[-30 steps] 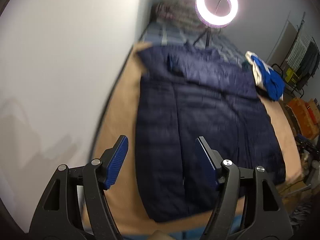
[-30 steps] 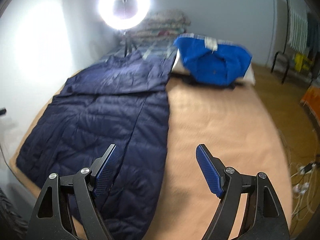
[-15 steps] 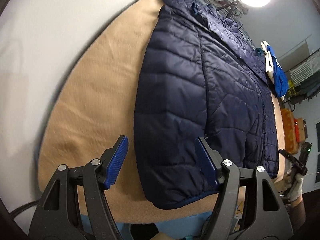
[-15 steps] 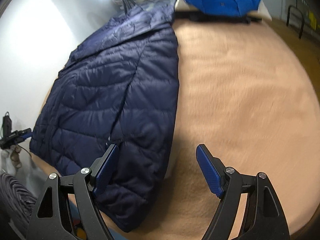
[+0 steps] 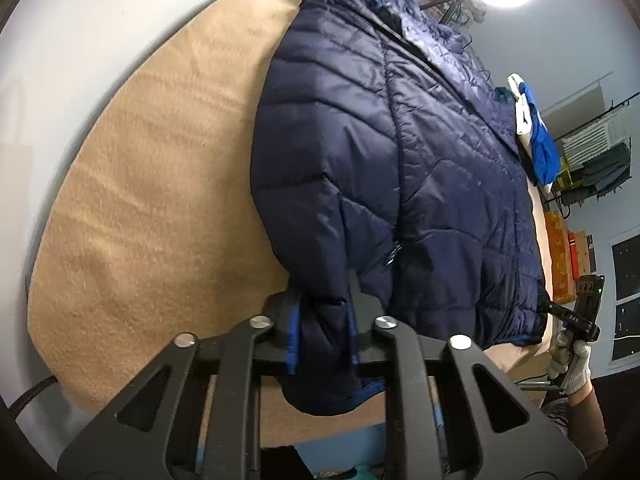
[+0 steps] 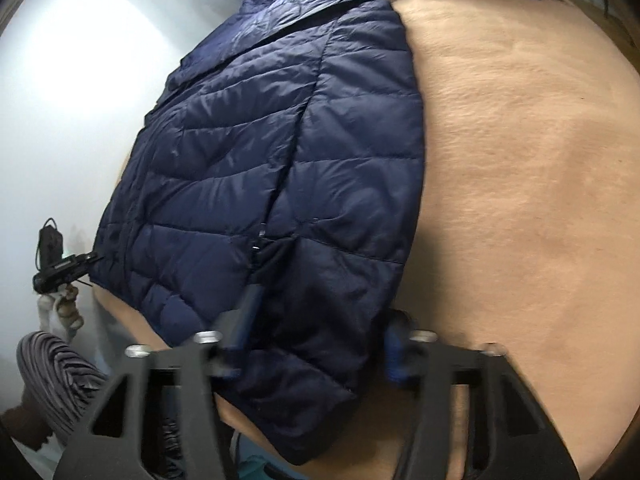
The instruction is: Fold large clothes
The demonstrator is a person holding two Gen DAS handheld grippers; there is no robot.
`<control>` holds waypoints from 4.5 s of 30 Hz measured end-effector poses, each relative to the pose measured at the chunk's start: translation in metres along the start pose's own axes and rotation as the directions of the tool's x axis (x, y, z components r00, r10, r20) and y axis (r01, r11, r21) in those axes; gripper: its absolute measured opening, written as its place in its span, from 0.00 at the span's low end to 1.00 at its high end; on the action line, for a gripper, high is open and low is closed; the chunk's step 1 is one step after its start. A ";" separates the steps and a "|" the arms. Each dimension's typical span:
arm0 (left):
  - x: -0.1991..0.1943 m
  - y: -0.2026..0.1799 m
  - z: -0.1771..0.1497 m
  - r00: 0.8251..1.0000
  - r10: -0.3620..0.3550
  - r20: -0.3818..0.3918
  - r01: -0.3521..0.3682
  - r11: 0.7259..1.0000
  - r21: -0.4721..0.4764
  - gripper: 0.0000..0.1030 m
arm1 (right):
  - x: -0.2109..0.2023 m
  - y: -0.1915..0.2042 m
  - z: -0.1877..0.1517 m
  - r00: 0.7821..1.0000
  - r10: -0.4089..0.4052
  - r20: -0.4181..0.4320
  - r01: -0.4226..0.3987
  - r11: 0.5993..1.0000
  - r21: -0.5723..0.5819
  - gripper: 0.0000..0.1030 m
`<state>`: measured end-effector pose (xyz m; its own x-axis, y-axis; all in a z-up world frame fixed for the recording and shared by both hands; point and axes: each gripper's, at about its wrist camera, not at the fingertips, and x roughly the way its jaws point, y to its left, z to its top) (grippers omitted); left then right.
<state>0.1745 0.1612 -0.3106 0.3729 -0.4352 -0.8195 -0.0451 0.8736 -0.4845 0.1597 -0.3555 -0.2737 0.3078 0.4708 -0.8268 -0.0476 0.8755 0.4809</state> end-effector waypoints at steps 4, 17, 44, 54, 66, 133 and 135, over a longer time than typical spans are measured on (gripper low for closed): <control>-0.016 -0.010 0.004 0.998 -0.016 0.055 0.014 1.000 0.025 0.07 | -0.011 0.006 0.006 0.999 0.024 0.046 -0.024 1.000 0.012 0.08; -0.079 -0.055 0.054 0.963 -0.080 0.258 0.061 0.995 0.081 0.05 | -0.081 0.023 0.047 0.951 0.121 0.285 -0.131 0.991 0.015 0.04; 0.046 -0.093 0.283 0.940 0.110 0.323 -0.141 0.987 0.072 0.05 | 0.000 -0.001 0.264 0.933 -0.095 0.348 0.040 0.986 0.162 0.03; 0.113 -0.067 0.311 0.954 0.173 0.245 -0.189 0.981 0.044 0.09 | 0.055 -0.017 0.294 0.940 -0.199 0.277 0.153 0.972 0.180 0.03; 0.065 -0.074 0.313 0.957 0.096 0.275 -0.151 0.971 0.187 0.41 | 0.028 -0.035 0.287 0.935 -0.085 0.345 0.031 0.987 0.160 0.36; 0.156 -0.112 0.412 0.739 0.450 0.502 -0.559 0.824 0.085 0.30 | 0.105 0.023 0.377 0.652 -0.647 0.395 0.703 0.711 0.005 0.14; 0.138 -0.119 0.403 0.781 0.371 0.502 -0.482 0.869 0.107 0.30 | 0.096 0.029 0.369 0.655 -0.630 0.418 0.691 0.723 0.007 0.26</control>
<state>0.6048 0.0851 -0.2429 0.7400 0.0937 -0.6660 -0.1197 0.9928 0.0067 0.5383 -0.3256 -0.2313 0.6288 -0.2883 -0.7222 0.1850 0.9575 -0.2212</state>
